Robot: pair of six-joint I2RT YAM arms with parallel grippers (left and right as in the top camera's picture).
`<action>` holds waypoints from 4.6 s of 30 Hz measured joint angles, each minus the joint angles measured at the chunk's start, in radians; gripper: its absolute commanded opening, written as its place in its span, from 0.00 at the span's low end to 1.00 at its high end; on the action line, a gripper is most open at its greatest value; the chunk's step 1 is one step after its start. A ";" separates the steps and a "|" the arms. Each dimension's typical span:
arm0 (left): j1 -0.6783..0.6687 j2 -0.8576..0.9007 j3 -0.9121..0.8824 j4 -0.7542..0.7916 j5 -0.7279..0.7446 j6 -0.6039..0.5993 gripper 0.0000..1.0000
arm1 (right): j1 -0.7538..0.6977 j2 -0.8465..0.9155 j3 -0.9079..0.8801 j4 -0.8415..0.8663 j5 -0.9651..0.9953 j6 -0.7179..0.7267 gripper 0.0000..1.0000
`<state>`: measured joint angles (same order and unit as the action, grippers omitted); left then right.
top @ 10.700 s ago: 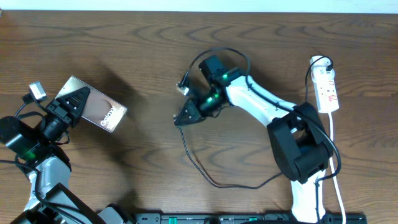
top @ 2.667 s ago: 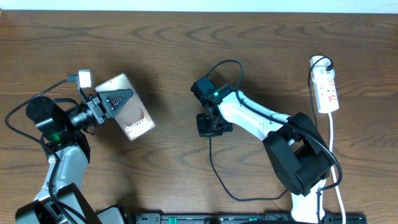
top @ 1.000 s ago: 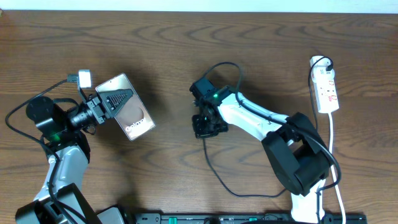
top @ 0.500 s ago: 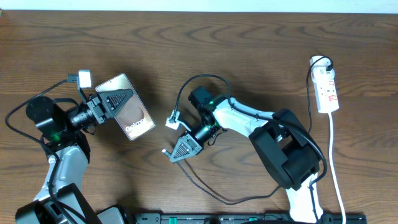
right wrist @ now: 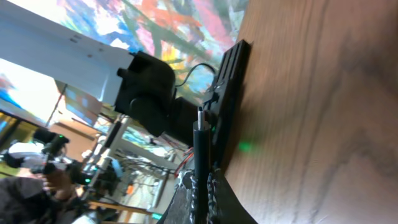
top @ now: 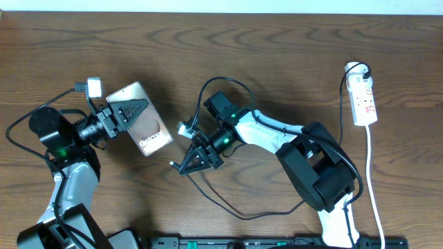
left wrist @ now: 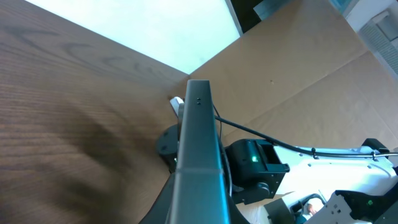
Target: Plug charger to phone and switch on socket
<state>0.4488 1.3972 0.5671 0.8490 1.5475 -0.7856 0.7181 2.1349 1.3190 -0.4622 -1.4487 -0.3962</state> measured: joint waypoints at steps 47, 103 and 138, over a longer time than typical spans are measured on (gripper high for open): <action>0.055 0.000 0.000 0.146 -0.284 -0.193 0.08 | -0.008 0.001 -0.003 0.823 0.058 0.776 0.01; 0.153 0.000 0.000 0.274 -0.266 -0.370 0.08 | 0.025 0.001 -0.003 1.130 0.143 1.154 0.01; 0.153 0.000 0.000 0.270 -0.232 -0.419 0.07 | 0.025 0.001 -0.003 1.151 0.137 1.154 0.01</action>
<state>0.6014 1.3972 0.5667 1.1191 1.3151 -1.2045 0.7433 2.1357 1.3155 0.6888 -1.3121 0.7578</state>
